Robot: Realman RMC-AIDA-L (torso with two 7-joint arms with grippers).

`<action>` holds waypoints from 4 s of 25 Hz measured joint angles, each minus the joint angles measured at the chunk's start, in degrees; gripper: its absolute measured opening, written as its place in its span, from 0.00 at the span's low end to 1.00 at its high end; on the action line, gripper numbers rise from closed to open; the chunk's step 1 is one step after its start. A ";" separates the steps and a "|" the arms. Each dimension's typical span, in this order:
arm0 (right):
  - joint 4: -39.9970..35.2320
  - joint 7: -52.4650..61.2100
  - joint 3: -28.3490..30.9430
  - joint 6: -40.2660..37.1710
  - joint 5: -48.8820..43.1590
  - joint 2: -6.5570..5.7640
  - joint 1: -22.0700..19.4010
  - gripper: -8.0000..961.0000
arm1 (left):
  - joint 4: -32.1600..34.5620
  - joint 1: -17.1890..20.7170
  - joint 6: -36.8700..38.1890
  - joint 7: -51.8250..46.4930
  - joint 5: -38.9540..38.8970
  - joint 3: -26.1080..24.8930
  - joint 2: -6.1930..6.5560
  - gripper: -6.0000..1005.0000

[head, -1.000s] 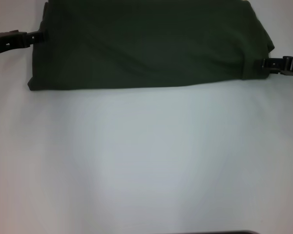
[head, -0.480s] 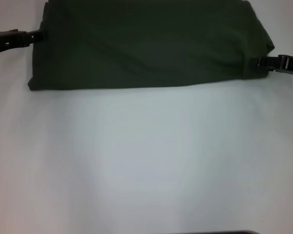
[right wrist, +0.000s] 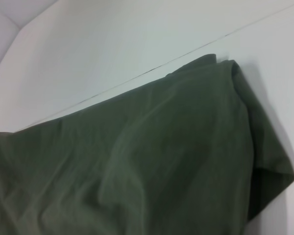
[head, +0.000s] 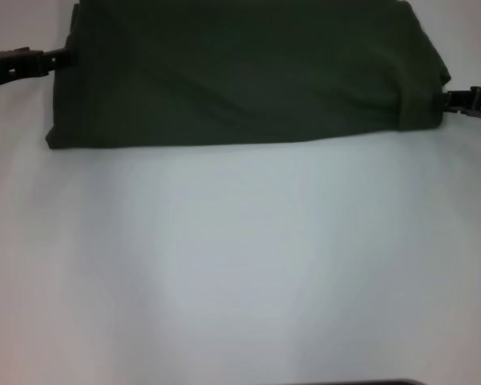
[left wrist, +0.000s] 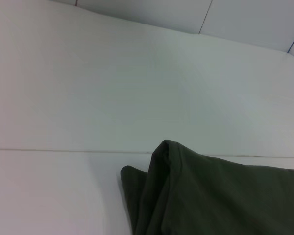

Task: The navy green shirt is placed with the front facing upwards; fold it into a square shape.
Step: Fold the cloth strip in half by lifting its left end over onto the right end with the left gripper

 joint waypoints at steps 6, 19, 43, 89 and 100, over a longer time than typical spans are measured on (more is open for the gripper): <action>0.07 -0.43 0.07 -0.02 0.00 0.00 0.00 0.14 | 0.00 0.13 0.00 0.02 0.00 0.00 0.01 0.93; 0.11 -1.08 0.19 -0.26 1.20 -0.30 -0.88 0.02 | 0.01 0.78 1.67 -0.43 0.20 -0.01 0.69 0.93; -0.51 -1.29 0.51 -0.58 1.67 -0.40 -0.81 0.05 | 0.70 0.06 14.66 -7.37 12.43 0.17 4.21 0.93; -0.46 -1.34 0.51 -0.66 1.87 -0.24 -0.90 0.11 | 0.60 -0.82 13.80 -8.75 14.76 3.66 4.37 0.48; -0.51 -1.34 0.51 -1.28 1.93 -0.34 -0.90 0.12 | -0.33 -0.85 12.70 -9.53 15.52 4.94 3.99 0.21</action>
